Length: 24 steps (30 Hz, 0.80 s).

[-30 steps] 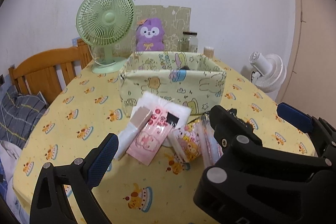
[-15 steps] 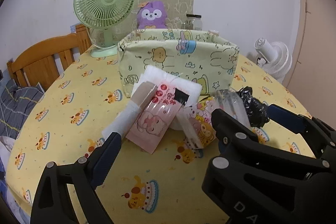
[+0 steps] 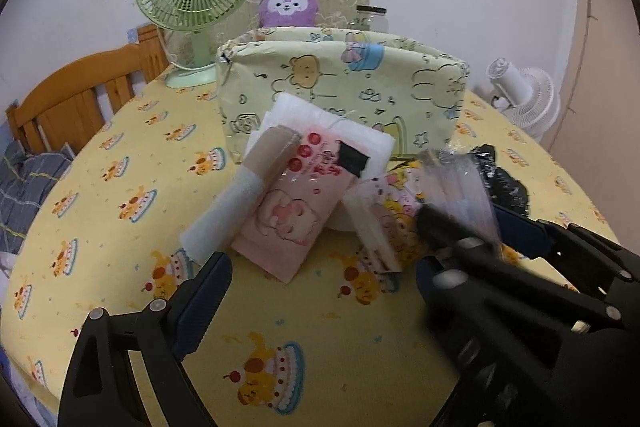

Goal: Organize soft objects
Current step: 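Grasp the clear straw pack with the right tool, then lift the straw pack with the right tool while the left tool reaches the white roll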

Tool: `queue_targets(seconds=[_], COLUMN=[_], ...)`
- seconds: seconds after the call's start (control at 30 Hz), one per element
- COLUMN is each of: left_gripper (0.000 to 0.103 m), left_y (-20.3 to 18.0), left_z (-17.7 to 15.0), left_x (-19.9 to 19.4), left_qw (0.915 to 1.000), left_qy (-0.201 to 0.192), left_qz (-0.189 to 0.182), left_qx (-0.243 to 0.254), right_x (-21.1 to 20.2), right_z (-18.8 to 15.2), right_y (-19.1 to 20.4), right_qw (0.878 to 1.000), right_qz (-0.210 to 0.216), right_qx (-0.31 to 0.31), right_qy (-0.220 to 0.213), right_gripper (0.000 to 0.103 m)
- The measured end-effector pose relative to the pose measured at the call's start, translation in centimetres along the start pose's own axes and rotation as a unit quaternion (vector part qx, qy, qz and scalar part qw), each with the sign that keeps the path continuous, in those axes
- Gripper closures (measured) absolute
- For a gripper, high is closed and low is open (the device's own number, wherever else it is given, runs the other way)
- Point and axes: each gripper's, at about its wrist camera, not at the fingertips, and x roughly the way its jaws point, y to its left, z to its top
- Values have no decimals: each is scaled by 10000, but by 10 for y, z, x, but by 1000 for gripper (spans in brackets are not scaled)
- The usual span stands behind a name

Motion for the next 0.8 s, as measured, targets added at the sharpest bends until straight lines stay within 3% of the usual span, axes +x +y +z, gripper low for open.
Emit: queue_targets(seconds=[0.23,0.57,0.8], left_gripper=[9,15,20], left_y=[1,10,17], left_z=[2,19,30], left_x=[-3,-12,-11], left_qw=[10000,9993,9984], left_qy=[-60,-253,-392], left_qz=[76,289,351], left_qx=[-2,-19,205], right_x=[-2,-18,-15], right_z=[1,17,27], right_y=[3,13,22], right_qw=[9999,9988,9988], right_qz=[-26,-2,-39], right_qx=[-86,-192,-160], right_qy=[-76,-447,-454], right_gripper=[74,76,76])
